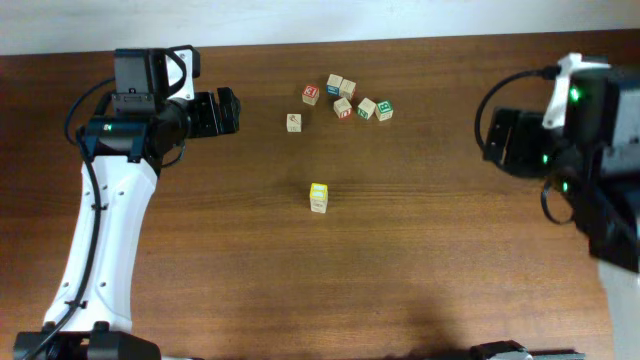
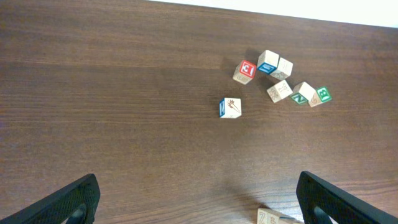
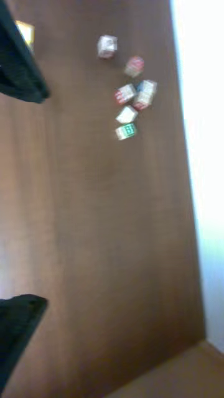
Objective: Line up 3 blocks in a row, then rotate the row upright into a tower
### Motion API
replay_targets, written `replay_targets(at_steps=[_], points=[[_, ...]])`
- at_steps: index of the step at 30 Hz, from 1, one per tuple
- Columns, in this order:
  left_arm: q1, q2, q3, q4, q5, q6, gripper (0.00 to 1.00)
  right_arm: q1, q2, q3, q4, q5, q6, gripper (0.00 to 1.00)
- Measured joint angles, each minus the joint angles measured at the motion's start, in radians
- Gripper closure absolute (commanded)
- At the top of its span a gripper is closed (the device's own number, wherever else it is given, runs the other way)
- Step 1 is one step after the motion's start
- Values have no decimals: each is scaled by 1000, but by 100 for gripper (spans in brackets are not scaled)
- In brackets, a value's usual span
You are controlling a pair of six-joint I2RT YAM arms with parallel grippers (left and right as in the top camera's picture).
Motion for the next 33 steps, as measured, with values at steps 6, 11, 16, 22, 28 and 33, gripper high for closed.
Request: replay_targets(at_steps=[6, 11, 16, 22, 28, 33], points=[[0, 0, 0, 0, -2, 0, 1, -36, -334, -523, 481, -93, -58, 2], [0, 0, 0, 0, -3, 0, 1, -41, -637, -981, 802, -145, -66, 2], [0, 0, 0, 0, -2, 0, 1, -42, -863, -1283, 920, -159, -69, 2], [0, 0, 0, -1, -2, 0, 1, -42, -1094, -1508, 1017, -163, -70, 2], [0, 0, 0, -1, -2, 0, 1, -42, -1172, -1620, 1054, -166, -73, 2], [0, 0, 0, 0, -2, 0, 1, -42, -1172, -1629, 1054, -166, -76, 2]])
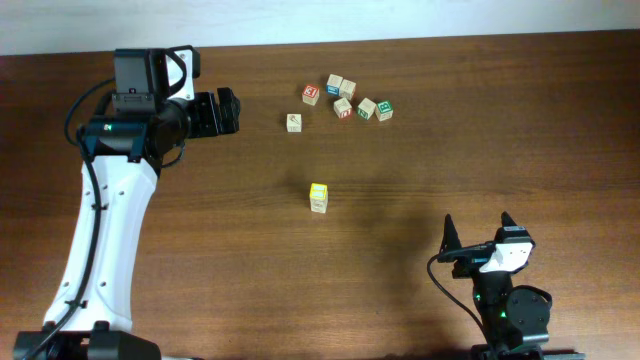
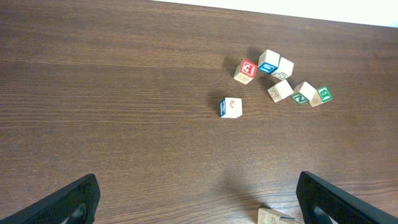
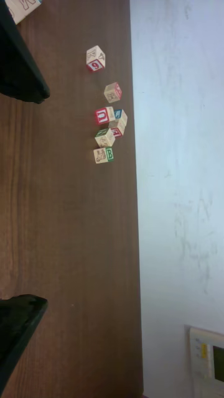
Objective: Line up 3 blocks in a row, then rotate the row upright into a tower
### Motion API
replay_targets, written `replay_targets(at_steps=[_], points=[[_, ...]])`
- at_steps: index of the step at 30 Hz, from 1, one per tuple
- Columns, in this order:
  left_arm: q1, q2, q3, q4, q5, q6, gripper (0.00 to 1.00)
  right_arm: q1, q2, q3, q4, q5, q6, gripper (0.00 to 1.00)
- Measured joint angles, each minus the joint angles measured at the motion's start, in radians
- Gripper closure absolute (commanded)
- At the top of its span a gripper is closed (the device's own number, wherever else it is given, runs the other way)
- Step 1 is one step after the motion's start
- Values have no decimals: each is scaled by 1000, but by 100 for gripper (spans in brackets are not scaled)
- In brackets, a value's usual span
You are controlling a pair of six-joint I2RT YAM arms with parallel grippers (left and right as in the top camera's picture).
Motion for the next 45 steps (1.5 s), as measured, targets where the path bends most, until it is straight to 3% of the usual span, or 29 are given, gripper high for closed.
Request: replay_targets(at_steps=[41, 45], points=[[0, -2, -9, -32, -5, 0, 1, 0, 0, 0, 0, 0, 0, 2], [0, -57, -93, 71, -60, 29, 1, 0, 0, 0, 0, 0, 0, 2]])
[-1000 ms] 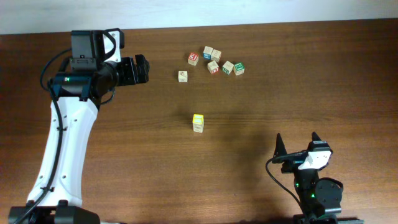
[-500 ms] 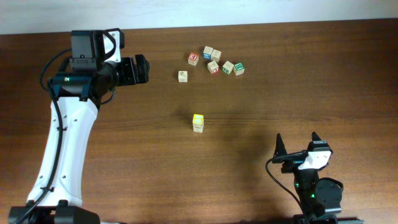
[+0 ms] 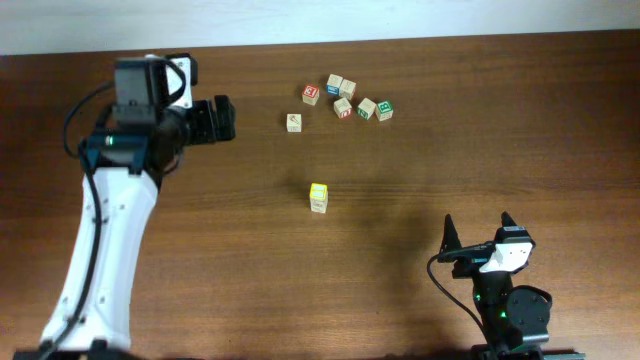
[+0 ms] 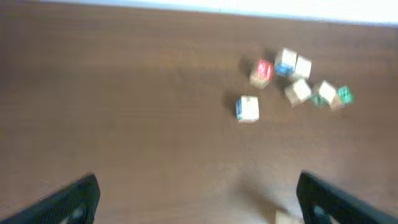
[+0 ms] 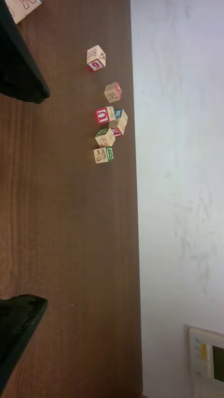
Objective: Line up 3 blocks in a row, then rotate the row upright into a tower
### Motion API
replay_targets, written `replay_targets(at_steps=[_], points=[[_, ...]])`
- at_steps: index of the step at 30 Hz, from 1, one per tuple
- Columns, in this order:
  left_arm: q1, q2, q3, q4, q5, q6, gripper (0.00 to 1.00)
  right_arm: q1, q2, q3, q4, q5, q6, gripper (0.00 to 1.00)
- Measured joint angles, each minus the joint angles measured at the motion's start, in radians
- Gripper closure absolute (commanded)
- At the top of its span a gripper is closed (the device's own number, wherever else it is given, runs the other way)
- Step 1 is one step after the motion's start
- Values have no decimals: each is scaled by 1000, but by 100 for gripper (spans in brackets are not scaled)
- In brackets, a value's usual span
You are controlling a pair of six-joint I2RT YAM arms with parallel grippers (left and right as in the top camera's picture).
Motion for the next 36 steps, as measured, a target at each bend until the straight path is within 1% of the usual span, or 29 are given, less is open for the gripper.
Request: replay_targets(at_steps=[1, 2, 3, 5, 6, 8, 9, 11, 14, 20, 24, 25, 27, 32, 36], points=[[0, -46, -61, 84, -15, 29, 1, 0, 0, 0, 0, 0, 0, 2], [1, -77, -91, 117, -20, 46, 1, 0, 0, 0, 0, 0, 0, 2], [1, -132, -166, 229, -25, 69, 1, 0, -1, 0, 0, 0, 0, 2], [1, -256, -318, 388, -31, 112, 1, 0, -2, 0, 1, 0, 0, 2], [1, -303, -375, 445, -35, 123, 1, 0, -2, 0, 0, 0, 0, 2], [5, -427, -541, 623, -37, 151, 1, 0, -2, 0, 1, 0, -1, 2], [12, -498, -632, 683, -38, 163, 1, 0, -2, 0, 2, 0, -1, 2], [26, -592, -760, 776, -38, 175, 1, 0, -3, -1, 2, 0, -1, 2], [59, -745, -966, 850, -41, 205, 1, 0, -4, -1, 3, 0, -2, 2], [92, -1009, -1234, 938, -41, 251, 1, 0, -5, -2, 3, 0, -3, 2], [95, -1179, -1382, 984, -41, 285, 1, 0, -5, -2, 3, 0, -3, 2], [95, -1198, -1397, 983, -41, 289, 1, 0, -5, -2, 3, 0, -3, 2], [95, -1269, -1429, 938, -43, 299, 1, 0, -5, -2, 3, 0, -2, 2], [95, -1360, -1441, 831, -45, 343, 1, 0, -5, -2, 3, 0, -3, 2], [95, -1459, -1442, 673, -45, 375, 1, 0, -5, -2, 3, 0, -3, 2]])
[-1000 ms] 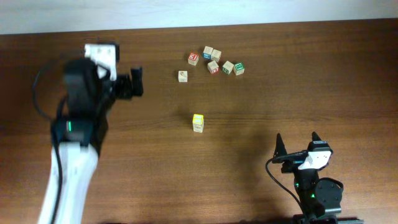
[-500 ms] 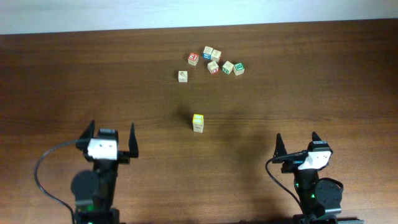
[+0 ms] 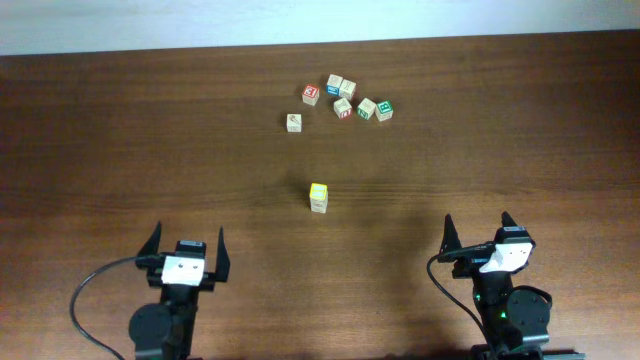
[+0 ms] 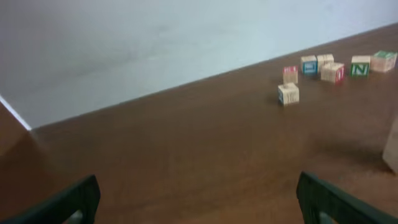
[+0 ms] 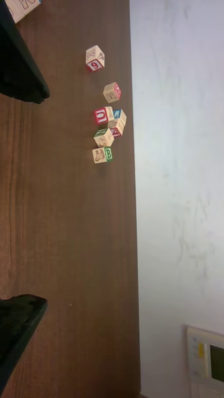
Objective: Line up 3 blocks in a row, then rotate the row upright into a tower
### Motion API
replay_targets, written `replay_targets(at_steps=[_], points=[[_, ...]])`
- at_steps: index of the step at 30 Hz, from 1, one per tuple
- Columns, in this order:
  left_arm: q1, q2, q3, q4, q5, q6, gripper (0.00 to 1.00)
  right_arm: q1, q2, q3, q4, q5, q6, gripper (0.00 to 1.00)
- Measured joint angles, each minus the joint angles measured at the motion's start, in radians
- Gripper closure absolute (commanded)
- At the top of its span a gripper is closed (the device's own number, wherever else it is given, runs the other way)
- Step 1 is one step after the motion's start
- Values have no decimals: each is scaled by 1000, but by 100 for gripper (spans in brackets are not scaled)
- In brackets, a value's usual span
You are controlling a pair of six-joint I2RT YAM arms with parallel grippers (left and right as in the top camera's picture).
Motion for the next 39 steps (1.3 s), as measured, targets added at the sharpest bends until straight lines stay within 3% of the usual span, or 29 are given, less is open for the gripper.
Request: replay_targets(at_steps=[4, 39], points=[[0, -68, -2, -29, -7, 19, 1, 0, 0, 0, 0, 0, 0, 2], [0, -68, -2, -31, -21, 26, 1, 0, 0, 0, 0, 0, 0, 2]])
